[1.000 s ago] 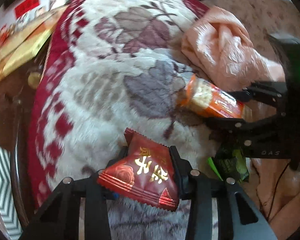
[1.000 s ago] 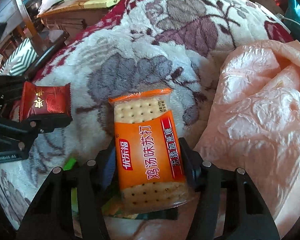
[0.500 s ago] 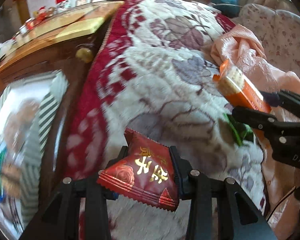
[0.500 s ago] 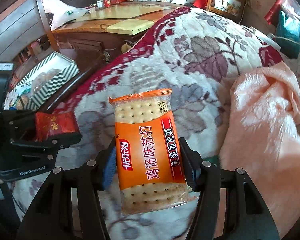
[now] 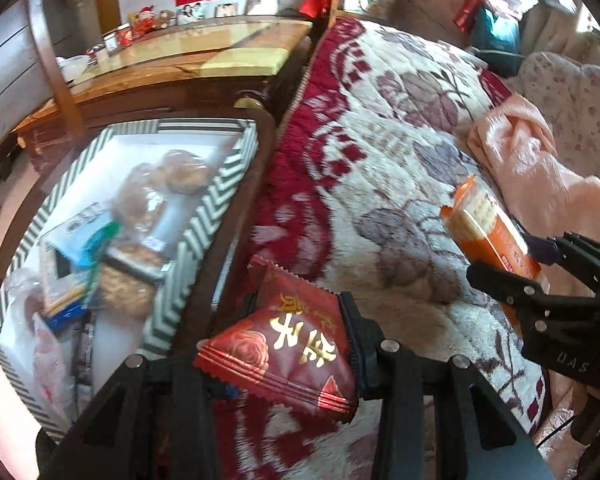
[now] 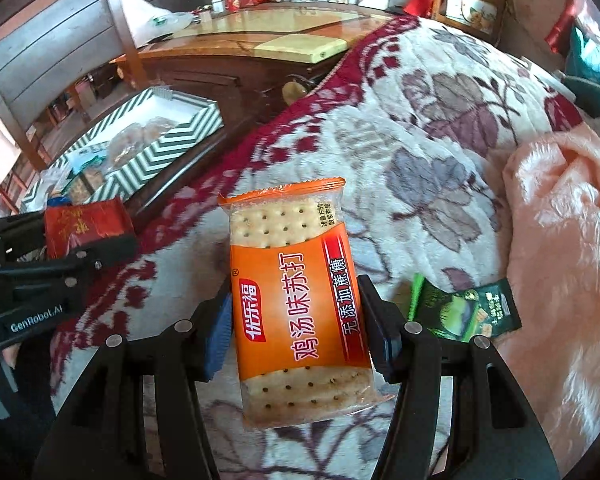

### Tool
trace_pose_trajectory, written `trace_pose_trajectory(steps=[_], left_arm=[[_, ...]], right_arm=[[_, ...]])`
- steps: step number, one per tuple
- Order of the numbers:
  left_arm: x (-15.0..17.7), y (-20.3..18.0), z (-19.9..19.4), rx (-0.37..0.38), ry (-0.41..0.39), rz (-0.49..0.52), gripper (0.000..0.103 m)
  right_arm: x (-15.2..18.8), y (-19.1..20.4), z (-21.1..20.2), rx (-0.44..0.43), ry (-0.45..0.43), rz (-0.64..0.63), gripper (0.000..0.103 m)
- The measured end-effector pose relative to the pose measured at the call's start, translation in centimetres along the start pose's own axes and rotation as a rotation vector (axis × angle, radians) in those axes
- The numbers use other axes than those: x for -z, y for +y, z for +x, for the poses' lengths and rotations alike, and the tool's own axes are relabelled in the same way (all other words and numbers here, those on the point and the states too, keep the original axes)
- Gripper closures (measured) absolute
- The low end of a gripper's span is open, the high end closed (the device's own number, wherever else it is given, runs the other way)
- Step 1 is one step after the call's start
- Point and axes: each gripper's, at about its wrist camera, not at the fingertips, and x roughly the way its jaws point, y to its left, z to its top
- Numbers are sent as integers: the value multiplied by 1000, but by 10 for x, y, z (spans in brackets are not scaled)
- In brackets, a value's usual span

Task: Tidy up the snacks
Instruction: 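Carry the red packet and orange cracker packet over the striped tray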

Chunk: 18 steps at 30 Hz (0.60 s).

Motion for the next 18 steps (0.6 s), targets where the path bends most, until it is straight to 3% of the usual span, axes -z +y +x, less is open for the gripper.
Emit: trace_pose_trajectory(steps=[7, 14, 16, 18], left_arm=[[2, 28, -10, -37, -27, -54, 61], [7, 42, -12, -38, -25, -83, 61], [7, 42, -11, -36, -23, -82, 60], [8, 41, -10, -39, -19, -81, 60]], right_arm=[[-12, 24, -7, -11, -21, -41, 47], [-14, 28, 0, -10, 21, -43, 52], [-9, 26, 4, 0, 35, -26, 50], [-5, 23, 12, -5, 77, -5, 41]])
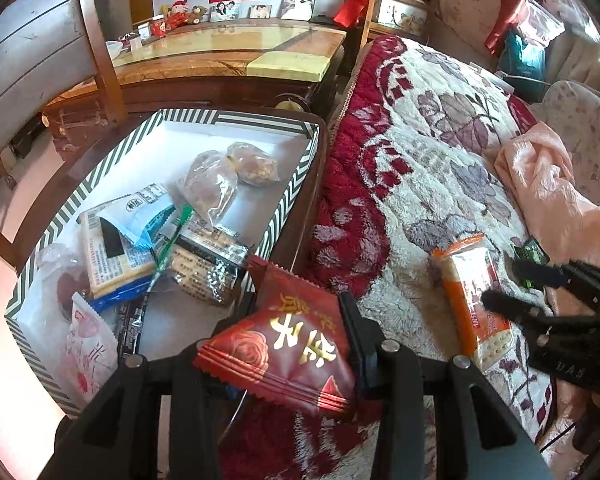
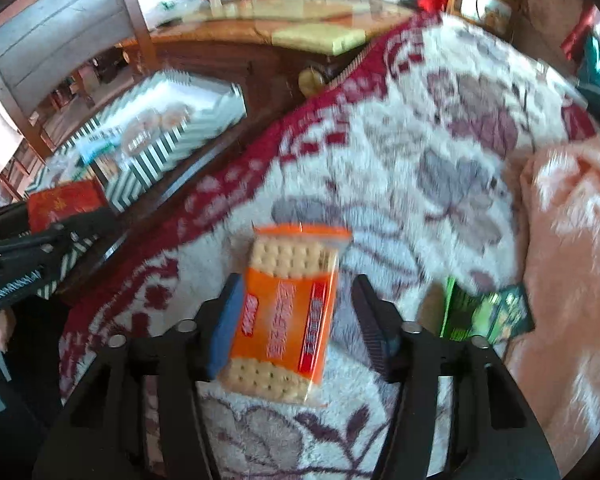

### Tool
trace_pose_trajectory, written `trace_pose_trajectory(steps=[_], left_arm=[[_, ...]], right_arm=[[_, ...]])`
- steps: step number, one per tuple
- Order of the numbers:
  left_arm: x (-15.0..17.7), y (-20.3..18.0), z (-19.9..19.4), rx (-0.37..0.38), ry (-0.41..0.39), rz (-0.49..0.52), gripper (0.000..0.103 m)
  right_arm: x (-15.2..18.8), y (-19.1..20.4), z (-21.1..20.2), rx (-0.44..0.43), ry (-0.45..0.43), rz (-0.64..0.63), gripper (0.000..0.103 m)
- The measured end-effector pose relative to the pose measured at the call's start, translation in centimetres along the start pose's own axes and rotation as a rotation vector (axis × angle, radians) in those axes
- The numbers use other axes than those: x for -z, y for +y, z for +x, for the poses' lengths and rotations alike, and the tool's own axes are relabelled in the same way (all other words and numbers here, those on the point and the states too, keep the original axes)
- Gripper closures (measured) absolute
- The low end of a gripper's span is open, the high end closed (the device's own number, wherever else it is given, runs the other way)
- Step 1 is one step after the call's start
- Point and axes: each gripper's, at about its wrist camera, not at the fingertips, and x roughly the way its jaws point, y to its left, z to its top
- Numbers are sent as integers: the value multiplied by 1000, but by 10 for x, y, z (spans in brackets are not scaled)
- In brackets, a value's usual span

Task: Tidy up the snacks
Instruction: 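Carry the red packet and orange cracker packet over the striped tray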

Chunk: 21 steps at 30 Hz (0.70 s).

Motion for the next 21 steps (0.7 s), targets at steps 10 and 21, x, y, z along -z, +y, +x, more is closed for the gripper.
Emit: trace_pose_trajectory(steps=[10, 21], left_arm=[[-2, 5, -1, -7, -12, -16, 60], [-3, 29, -9, 84, 36, -98, 60]], right_arm=[[17, 8, 35, 10, 58, -30, 36], [25, -8, 25, 12, 80, -74, 49]])
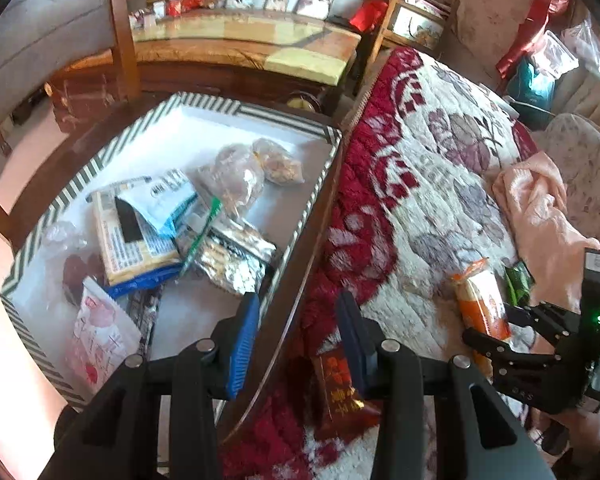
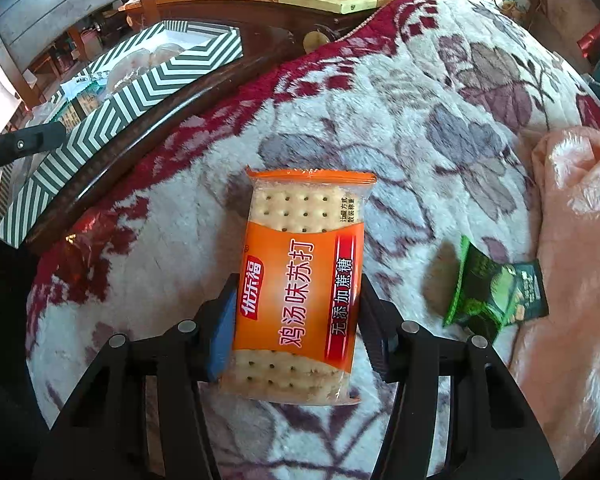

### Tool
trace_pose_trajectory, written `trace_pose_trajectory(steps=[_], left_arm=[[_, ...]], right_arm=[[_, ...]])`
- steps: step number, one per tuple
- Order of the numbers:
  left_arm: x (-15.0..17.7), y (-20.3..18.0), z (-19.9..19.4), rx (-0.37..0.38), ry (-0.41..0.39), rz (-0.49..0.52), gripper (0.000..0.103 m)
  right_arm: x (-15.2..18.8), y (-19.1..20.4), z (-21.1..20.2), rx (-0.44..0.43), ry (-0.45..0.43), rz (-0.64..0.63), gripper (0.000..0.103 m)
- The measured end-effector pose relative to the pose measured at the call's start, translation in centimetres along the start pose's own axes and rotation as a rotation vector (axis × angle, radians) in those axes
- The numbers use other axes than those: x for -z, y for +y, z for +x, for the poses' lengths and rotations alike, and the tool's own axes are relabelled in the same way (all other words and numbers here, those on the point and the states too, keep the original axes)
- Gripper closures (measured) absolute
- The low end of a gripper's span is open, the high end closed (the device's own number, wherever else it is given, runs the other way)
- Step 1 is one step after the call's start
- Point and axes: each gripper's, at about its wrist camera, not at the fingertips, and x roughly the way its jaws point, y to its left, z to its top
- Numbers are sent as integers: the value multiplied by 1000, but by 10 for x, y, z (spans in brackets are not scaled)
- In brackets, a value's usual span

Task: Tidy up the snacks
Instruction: 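Carry the red packet and orange cracker packet over the striped tray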

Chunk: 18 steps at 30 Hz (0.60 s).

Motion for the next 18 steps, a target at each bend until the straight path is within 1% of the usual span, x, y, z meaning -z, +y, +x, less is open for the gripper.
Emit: trace_pose_trajectory(steps=[2, 4, 7, 10, 12, 13, 15, 16, 17, 18], left_arm=[[6, -8, -3, 31, 13, 18, 59], [14, -20, -1, 50, 36, 39, 54], [30, -41, 14, 49, 100, 71, 53], [40, -51, 35, 4, 150, 81, 53], [41, -50, 43, -31, 148, 76, 54], [40, -48, 45, -27, 152, 71, 55], [39, -46, 46, -27, 147, 68, 64], [40, -46, 44, -39, 141, 76, 74], [41, -46, 42, -33, 135, 80, 75], [41, -44, 40, -5, 133, 73, 76]], right_arm=[[3, -2, 0, -11, 6, 4, 49], [6, -3, 1, -13, 5, 6, 49], [7, -2, 1, -14, 1, 10, 49], [7, -4, 0, -22, -4, 9, 49], [9, -5, 0, -29, -11, 11, 48], [10, -5, 0, -34, -18, 14, 48], [11, -6, 0, -40, -22, 20, 49], [10, -6, 0, -41, -20, 21, 49], [10, -6, 0, -42, -18, 21, 49], [10, -6, -1, -42, -17, 22, 49]])
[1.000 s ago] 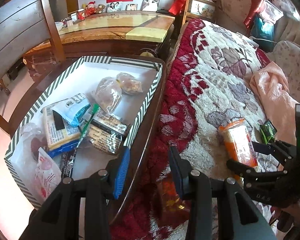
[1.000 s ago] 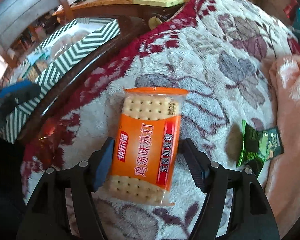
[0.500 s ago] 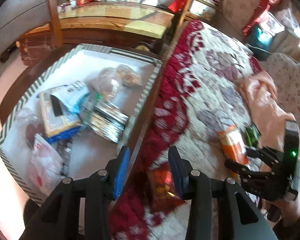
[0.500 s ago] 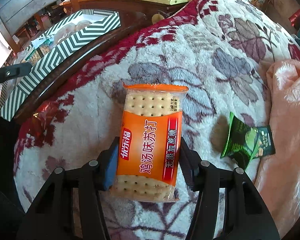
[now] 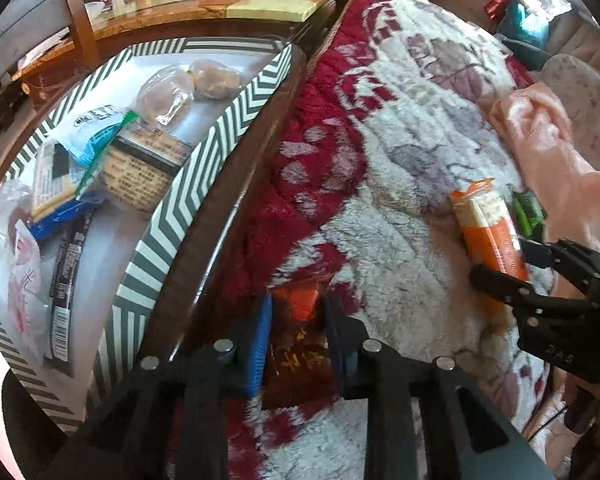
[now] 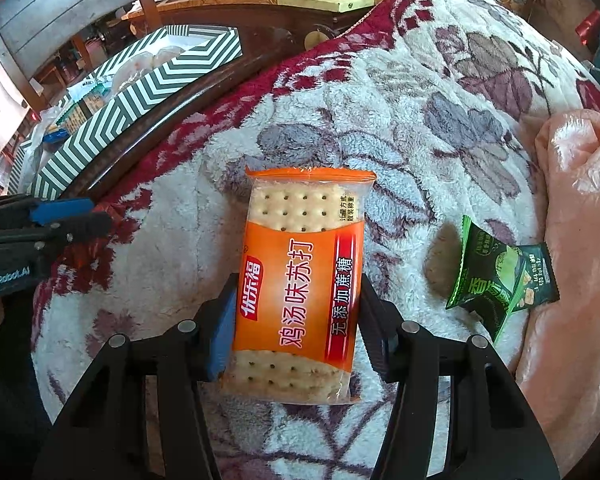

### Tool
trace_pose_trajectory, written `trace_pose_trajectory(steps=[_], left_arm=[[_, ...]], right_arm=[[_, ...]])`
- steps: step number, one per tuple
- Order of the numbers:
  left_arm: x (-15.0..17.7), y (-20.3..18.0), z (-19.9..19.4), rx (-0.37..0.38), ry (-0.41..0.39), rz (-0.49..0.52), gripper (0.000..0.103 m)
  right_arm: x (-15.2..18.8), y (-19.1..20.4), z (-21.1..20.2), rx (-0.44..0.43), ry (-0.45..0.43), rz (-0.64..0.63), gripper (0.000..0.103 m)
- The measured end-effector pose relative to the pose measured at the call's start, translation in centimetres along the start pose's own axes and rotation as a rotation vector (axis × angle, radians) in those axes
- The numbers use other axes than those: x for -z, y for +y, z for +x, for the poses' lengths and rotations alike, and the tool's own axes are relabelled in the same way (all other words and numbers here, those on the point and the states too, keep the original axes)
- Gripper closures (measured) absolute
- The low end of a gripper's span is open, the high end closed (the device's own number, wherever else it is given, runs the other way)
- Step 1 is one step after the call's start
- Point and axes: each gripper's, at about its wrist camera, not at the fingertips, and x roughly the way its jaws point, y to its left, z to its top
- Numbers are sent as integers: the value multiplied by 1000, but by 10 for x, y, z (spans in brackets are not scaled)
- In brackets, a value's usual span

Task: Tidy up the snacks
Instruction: 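Carry the red packet and orange cracker packet over the striped tray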

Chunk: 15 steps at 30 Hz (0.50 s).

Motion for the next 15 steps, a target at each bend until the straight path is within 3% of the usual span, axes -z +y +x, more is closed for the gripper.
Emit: trace_pose_trajectory(steps=[9, 15], left_arm=[[-2, -6, -23, 51, -54, 47, 77], [-11, 0, -39, 34, -97, 31, 77]], right_arm=[[-2, 6, -18, -30, -32, 10, 49], [-12, 17, -33, -26, -67, -13, 49]])
